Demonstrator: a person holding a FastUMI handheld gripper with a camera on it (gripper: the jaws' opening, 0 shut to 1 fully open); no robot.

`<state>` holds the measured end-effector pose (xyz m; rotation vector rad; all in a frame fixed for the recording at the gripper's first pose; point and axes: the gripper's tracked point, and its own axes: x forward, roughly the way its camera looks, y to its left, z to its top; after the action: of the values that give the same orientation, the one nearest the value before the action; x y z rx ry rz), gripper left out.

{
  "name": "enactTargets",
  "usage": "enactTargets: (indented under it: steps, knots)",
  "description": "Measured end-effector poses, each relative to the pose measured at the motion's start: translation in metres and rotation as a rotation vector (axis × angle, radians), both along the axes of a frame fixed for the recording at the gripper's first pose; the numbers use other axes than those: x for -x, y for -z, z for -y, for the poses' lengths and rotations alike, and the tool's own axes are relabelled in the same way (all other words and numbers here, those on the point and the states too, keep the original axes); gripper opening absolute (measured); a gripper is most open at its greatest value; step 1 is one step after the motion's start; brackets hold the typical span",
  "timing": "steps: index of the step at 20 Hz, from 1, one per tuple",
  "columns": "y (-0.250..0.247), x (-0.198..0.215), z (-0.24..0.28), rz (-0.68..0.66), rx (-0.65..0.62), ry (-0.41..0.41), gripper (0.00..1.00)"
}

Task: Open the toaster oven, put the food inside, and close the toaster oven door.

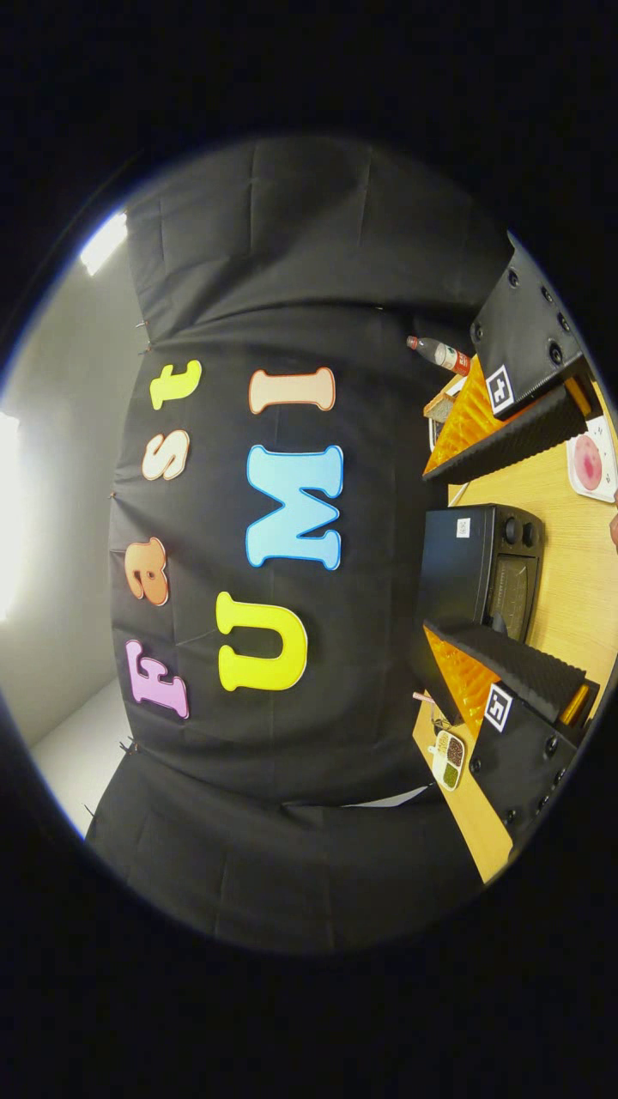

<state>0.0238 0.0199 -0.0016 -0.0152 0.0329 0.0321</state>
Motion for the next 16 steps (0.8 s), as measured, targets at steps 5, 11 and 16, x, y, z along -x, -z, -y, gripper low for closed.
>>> enactTargets:
  steps: [5, 11, 16]
  knots:
    - [0.007, -0.017, -0.014, -0.034, -0.009, 0.003, 0.98]
    - [0.033, -0.045, -0.043, -0.112, -0.017, -0.001, 0.98]
    - [0.071, -0.072, -0.068, -0.198, -0.028, -0.014, 0.98]
